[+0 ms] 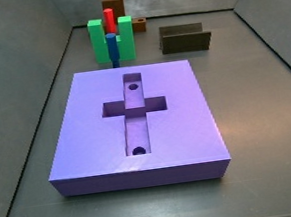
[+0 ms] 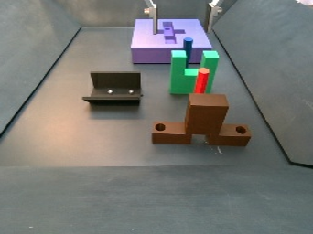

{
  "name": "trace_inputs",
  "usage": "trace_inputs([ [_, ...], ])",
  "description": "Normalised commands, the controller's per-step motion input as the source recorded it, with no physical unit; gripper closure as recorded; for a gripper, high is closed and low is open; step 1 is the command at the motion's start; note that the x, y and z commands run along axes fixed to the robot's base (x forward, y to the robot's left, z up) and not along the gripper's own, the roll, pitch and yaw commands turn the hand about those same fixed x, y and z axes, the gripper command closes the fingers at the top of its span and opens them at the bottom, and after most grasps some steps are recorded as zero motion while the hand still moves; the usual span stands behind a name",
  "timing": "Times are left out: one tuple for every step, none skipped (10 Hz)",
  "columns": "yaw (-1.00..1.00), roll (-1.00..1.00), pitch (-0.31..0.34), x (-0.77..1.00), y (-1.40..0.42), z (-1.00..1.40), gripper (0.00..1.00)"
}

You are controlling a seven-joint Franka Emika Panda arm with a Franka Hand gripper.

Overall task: Pick up the green object. Move up. Move to above the board. Insert the green object.
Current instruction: Pick up the green object.

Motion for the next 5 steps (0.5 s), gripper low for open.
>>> trace_inputs([
  [0.00, 0.00, 0.000, 0.00, -0.04, 0.00, 0.00],
  [0.00, 0.00, 0.000, 0.05, -0.05, 0.00, 0.00],
  [0.00, -0.05, 0.000, 0.04, -0.02, -0.04, 0.00],
  [0.00, -0.07, -0.004, 0.03, -0.22, -0.11, 0.00],
  [0.00, 0.00, 0.000, 0.00, -0.49, 0.00, 0.00],
])
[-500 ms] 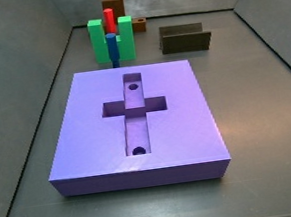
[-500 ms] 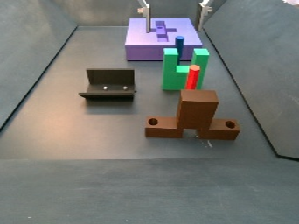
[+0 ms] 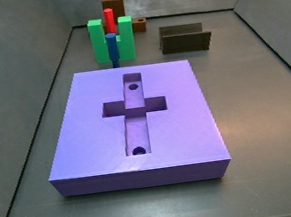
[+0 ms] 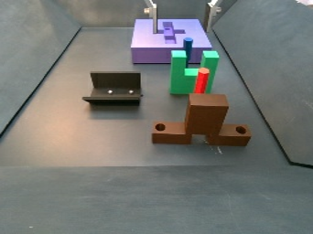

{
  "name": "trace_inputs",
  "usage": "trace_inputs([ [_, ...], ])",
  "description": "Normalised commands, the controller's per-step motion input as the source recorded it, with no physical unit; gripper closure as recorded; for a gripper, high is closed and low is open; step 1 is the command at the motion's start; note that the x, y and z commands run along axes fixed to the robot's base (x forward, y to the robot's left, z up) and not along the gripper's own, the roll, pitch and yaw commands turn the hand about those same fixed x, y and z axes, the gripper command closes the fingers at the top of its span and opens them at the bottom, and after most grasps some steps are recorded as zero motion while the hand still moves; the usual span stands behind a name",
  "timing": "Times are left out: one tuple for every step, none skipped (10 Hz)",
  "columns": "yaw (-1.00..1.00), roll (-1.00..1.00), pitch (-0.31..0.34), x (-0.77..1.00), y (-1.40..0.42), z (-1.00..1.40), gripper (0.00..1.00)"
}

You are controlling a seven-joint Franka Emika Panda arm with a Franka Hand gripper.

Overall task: Pick up the green object. Move up. Move to above the board. Insert the green object.
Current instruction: Pick up the green object.

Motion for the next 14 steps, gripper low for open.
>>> trace_inputs([
  [0.03, 0.00, -0.010, 0.00, -0.66, 0.00, 0.00],
  [0.06, 0.00, 0.000, 0.01, -0.70, -0.07, 0.00],
  [0.00, -0.01, 0.000, 0.19, -0.60, -0.15, 0.00],
  [-0.16, -0.12, -0.021, 0.15, -0.22, -0.57, 0.00],
  [-0.17, -0.16, -0.023, 0.10, 0.00, -0.78, 0.00],
  [-0.12, -0.14, -0.027, 0.00, 0.00, -0.84, 0.00],
  [0.00, -0.10, -0.013, 0.00, -0.02, -0.57, 0.00],
  [0.00, -0.08, -0.020, -0.09, -0.17, -0.29, 0.00],
  [0.00, -0.04, 0.000, -0.02, -0.11, -0.41, 0.00],
  [0.00, -0.07, -0.003, -0.07, -0.17, -0.38, 0.00],
  [0.00, -0.12, -0.027, -0.09, -0.08, -0.25, 0.00],
  [0.00, -0.09, -0.023, 0.00, -0.09, -0.21, 0.00],
  [0.00, -0.07, -0.019, 0.00, -0.02, -0.32, 0.00],
  [0.00, -0.05, -0.001, 0.00, 0.00, -0.35, 0.00],
])
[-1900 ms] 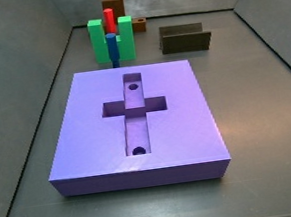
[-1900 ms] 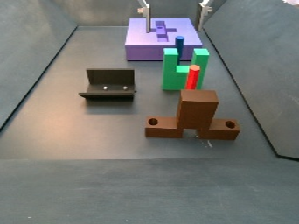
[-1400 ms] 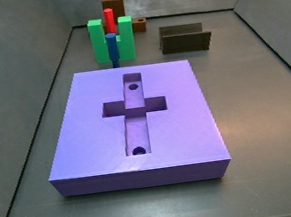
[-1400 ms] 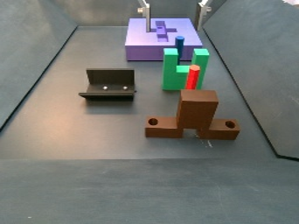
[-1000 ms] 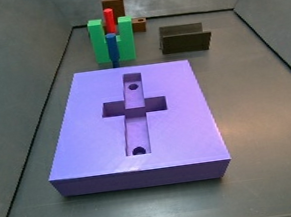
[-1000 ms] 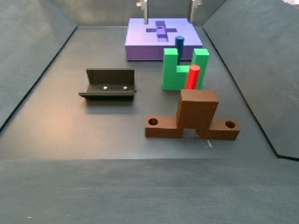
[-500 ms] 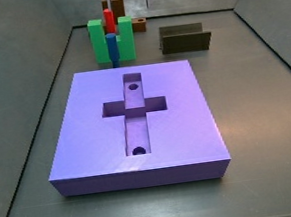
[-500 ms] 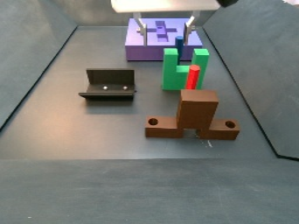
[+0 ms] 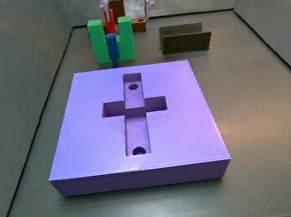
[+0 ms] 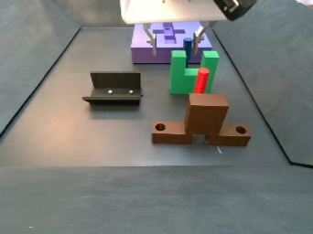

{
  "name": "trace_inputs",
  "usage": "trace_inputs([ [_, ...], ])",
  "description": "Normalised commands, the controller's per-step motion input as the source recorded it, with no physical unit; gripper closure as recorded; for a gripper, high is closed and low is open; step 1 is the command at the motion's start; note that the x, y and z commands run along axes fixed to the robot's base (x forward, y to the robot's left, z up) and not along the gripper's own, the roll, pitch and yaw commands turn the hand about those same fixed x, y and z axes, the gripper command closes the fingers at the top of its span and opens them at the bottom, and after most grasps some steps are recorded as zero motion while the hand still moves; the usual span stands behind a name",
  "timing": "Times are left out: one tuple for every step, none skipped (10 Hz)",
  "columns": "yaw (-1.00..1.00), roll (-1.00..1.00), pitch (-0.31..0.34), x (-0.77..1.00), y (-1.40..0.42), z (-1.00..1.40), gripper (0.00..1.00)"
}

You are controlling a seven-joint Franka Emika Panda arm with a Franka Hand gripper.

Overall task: Pick up the green object. Move up. Move to above the board. Insert the green object.
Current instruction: Pick up the green object.

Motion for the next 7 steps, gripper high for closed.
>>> trace_inputs([
  [0.00, -0.04, 0.000, 0.02, 0.00, -0.35, 0.00],
  [0.00, -0.03, -0.007, 0.00, 0.00, -0.45, 0.00],
  [-0.01, 0.00, 0.000, 0.00, 0.00, -0.39, 0.00],
  [-0.01, 0.00, 0.009, 0.00, 0.00, -0.13, 0.00],
  [0.00, 0.00, 0.000, 0.00, 0.00, 0.00, 0.00],
  [0.00, 0.00, 0.000, 0.00, 0.00, 0.00, 1.00],
  [0.00, 0.00, 0.000, 0.00, 0.00, 0.00, 1.00],
])
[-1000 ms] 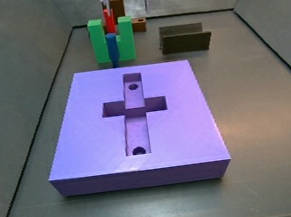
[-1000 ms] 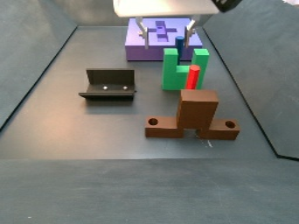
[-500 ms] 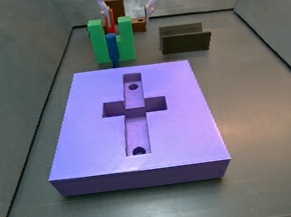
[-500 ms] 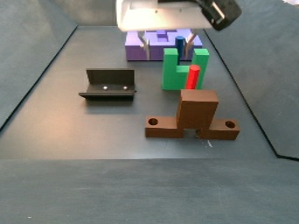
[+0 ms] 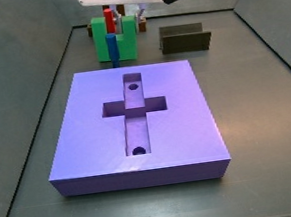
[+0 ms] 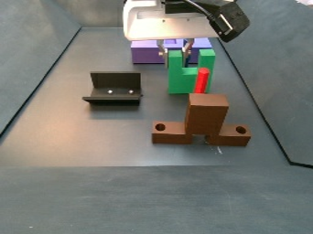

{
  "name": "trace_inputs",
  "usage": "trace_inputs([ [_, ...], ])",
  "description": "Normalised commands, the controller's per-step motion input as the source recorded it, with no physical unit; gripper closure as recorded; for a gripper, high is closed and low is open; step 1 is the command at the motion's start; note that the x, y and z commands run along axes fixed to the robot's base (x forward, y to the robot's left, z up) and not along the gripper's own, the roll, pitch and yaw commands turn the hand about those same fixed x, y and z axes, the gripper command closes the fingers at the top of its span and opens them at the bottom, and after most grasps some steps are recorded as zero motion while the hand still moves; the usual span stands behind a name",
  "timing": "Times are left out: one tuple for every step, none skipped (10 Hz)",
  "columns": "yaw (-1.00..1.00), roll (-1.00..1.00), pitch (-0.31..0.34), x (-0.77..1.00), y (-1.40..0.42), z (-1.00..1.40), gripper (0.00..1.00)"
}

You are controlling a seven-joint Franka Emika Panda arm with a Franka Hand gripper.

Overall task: Pick up the green object. Move up. Move to above the board. Insert the green object.
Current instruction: Pick up the green object.

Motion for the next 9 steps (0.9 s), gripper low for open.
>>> trace_inputs([
  [0.00, 0.00, 0.000, 0.00, 0.00, 0.00, 1.00],
  [0.00, 0.00, 0.000, 0.00, 0.00, 0.00, 1.00],
  [0.00, 0.00, 0.000, 0.00, 0.00, 0.00, 1.00],
  [0.00, 0.00, 0.000, 0.00, 0.00, 0.00, 1.00],
  [0.00, 0.00, 0.000, 0.00, 0.00, 0.00, 1.00],
  [0.00, 0.00, 0.000, 0.00, 0.00, 0.00, 1.00],
  [0.00, 0.00, 0.000, 0.00, 0.00, 0.00, 1.00],
  [0.00, 0.00, 0.000, 0.00, 0.00, 0.00, 1.00],
  [0.00, 0.00, 0.000, 0.00, 0.00, 0.00, 1.00],
])
